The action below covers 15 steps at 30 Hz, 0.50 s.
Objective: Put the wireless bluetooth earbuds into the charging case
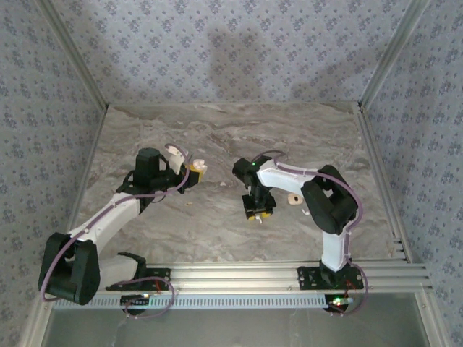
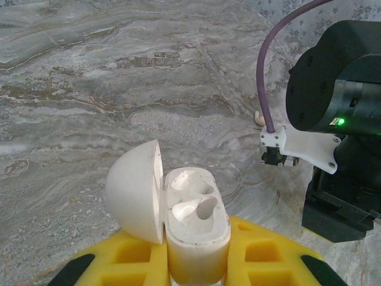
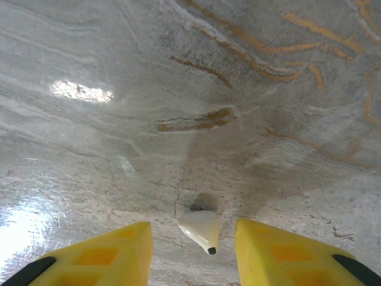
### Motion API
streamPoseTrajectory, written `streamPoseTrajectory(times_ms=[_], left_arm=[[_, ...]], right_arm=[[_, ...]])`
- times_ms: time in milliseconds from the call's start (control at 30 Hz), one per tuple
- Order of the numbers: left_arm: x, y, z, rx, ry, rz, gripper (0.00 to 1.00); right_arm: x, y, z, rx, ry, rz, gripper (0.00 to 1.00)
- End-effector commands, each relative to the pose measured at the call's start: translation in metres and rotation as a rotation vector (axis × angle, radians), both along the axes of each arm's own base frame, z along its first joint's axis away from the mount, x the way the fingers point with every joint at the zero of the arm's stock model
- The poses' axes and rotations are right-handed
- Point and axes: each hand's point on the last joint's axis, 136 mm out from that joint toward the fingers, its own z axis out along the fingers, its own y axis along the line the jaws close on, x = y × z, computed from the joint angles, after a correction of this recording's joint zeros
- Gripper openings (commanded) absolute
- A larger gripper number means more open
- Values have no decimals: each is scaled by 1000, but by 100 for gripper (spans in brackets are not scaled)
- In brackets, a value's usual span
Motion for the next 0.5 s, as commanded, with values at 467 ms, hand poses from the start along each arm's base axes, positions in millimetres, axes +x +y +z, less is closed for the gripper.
streamPoseTrajectory(times_ms=[467], left_arm=[[-1, -3, 15, -6, -37, -19, 19]], right_arm=[[-11, -10, -14, -43, 47, -24, 33]])
